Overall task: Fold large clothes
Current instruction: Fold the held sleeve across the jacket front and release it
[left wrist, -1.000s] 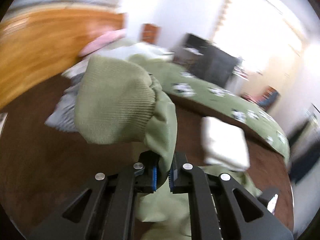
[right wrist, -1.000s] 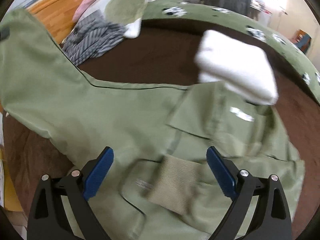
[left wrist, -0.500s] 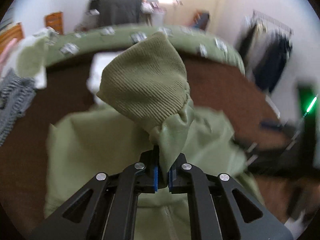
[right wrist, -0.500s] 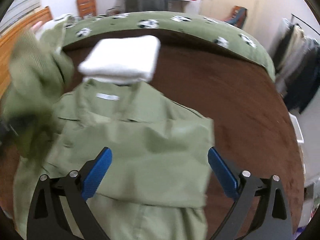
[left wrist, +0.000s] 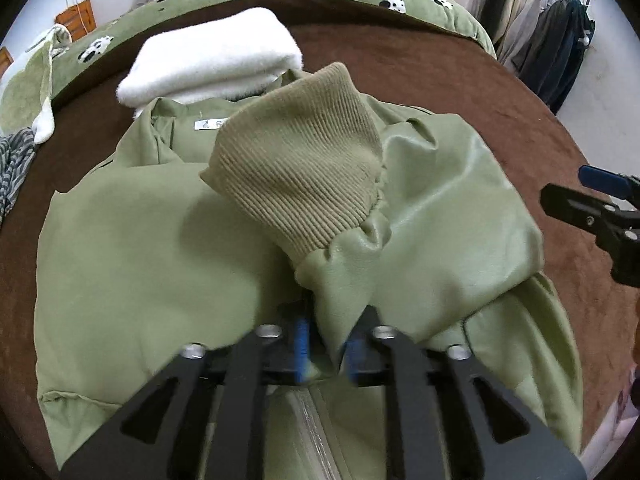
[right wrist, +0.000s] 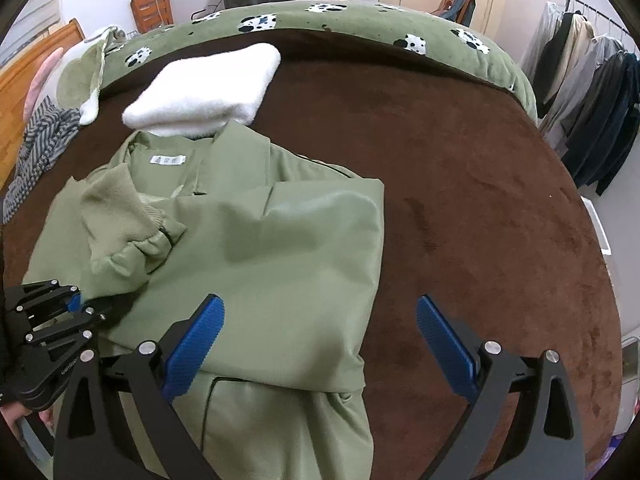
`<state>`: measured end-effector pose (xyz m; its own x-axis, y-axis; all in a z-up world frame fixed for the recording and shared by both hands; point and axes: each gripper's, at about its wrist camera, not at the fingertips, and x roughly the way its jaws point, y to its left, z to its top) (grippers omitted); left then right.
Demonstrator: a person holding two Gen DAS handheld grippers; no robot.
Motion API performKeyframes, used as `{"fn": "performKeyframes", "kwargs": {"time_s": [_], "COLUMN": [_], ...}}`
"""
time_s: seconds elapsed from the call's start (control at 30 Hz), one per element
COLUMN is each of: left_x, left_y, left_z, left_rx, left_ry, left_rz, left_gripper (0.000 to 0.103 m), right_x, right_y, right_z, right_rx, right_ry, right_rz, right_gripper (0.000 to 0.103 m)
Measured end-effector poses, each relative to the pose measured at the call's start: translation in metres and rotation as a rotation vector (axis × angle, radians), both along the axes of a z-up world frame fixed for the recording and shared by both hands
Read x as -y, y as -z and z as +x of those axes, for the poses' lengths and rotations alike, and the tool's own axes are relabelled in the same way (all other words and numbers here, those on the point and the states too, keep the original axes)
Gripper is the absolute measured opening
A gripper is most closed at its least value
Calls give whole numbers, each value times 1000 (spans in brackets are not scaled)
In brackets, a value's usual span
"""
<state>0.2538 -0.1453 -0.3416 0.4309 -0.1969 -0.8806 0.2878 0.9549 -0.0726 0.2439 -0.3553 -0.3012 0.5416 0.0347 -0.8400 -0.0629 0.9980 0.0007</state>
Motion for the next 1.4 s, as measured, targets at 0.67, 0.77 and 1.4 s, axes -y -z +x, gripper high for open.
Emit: {"fn": "performKeyframes", "kwargs": {"time_s": [0.67,0.77,1.4], "left_x": [-127,-144,-162], "left_y": [-31,3,69], "left_z": [20,30,56], "left_rx": [-4,-56,-103], "left_ry": [-209,-235,-171], "left_rz": [7,-35,-124], "left_gripper": [96,96,98], "right_x": [-113,-120,-127], "right_y": [-6,27,102], "right_z": [12,13,42], "right_rx": [-17,-67,-110], "right_ry": [-97,-66,-36], "right_rz": [81,66,-20], "right_gripper": [89,79,69]}}
